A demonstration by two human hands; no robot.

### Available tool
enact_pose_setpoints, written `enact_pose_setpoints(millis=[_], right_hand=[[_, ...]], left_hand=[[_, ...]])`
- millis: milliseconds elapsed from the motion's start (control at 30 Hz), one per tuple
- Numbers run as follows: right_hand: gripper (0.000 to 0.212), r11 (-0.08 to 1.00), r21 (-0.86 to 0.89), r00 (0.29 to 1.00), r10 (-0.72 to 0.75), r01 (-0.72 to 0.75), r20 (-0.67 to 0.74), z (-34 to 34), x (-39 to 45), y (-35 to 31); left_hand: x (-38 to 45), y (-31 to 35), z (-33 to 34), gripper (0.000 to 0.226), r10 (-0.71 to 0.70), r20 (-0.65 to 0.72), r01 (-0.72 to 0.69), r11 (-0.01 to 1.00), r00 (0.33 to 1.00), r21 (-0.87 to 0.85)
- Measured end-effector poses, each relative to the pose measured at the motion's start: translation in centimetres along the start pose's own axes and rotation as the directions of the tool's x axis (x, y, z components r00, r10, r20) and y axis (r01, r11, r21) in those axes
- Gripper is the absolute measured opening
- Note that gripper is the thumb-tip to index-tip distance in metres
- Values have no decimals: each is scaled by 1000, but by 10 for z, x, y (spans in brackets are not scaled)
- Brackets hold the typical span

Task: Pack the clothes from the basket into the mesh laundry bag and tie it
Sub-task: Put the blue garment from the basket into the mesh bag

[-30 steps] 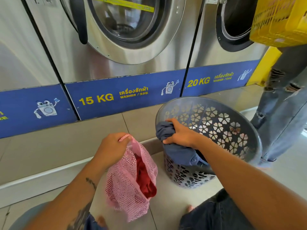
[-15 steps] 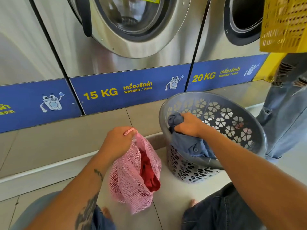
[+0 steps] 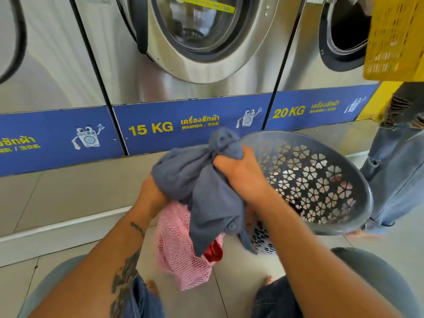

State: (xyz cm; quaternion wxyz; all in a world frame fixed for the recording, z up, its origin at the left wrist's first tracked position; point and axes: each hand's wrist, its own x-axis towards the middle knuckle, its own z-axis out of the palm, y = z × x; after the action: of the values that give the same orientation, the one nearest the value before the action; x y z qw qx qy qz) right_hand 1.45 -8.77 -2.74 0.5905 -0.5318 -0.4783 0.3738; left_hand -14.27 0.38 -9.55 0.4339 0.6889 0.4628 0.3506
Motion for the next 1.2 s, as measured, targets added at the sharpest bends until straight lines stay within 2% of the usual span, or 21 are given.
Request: enact_pose_setpoints(millis=[33,67,100,133,200,233,367,500,600,700,767,867,967,1000,1067,1133,1200], right_hand=[[7,996,44,997,81,-81,-3,9,-5,23],[9,983,67,985,174,-172,-20,15,-8,48],[18,963,75,963,263,-259,-50,21,-12,72],[27,941,75,939,336,-330,-79,25,-15,96],[25,918,36,913,396,-395,-96,33,-21,138],[16,915,-2,912,401,-402,-92,38,-23,155],[15,935,-134,944,318,-328,-89,68,-19,193],[12,947,-228,972,206,-227,-111,102,-2,216],[27,928,-318,980,169,-195,-110,120,18,230],[44,827,-538,986,151,-166,-72,117,39,242],[50,749,-629,965,261,-208,-8,107,54,254],[52,666,-665,853,515,-339,81,85,73,287],[50,586,-675,763,645,-448,54,66,81,310],[51,581,-663,748,663,-473,47,63,81,310],[61,586,-667,766,642,-459,37,59,77,302],[75,592,-701,796,602,-396,59,56,71,282],[83,554,-776,794,597,-301,118,53,67,260]], left_hand=[[1,-4,-5,38,-68,32,70,995,997,-77],[3,-11,-9,20,-192,-38,186,974,981,-131],[4,-24,-14,16,-241,-122,235,970,963,-61],[4,-33,-17,26,-338,-136,334,941,931,-51],[4,-44,-21,31,-353,-124,356,935,927,2],[2,-41,-21,32,-355,-130,361,932,926,26],[2,-33,-19,23,-349,-36,350,936,936,36],[10,-29,-13,28,-343,8,342,939,939,48],[19,-29,-9,28,-342,13,339,936,940,92],[27,-31,-10,34,-305,3,302,943,952,139],[31,-31,-13,30,-303,39,295,944,952,145],[33,-27,-19,27,-312,134,283,938,941,202],[35,-25,-22,25,-309,161,262,930,938,258],[36,-24,-21,25,-310,137,264,924,941,277],[39,-24,-18,27,-297,77,262,917,952,300],[41,-20,-13,30,-274,28,254,920,961,297],[41,-15,-7,30,-252,-6,243,927,968,286]])
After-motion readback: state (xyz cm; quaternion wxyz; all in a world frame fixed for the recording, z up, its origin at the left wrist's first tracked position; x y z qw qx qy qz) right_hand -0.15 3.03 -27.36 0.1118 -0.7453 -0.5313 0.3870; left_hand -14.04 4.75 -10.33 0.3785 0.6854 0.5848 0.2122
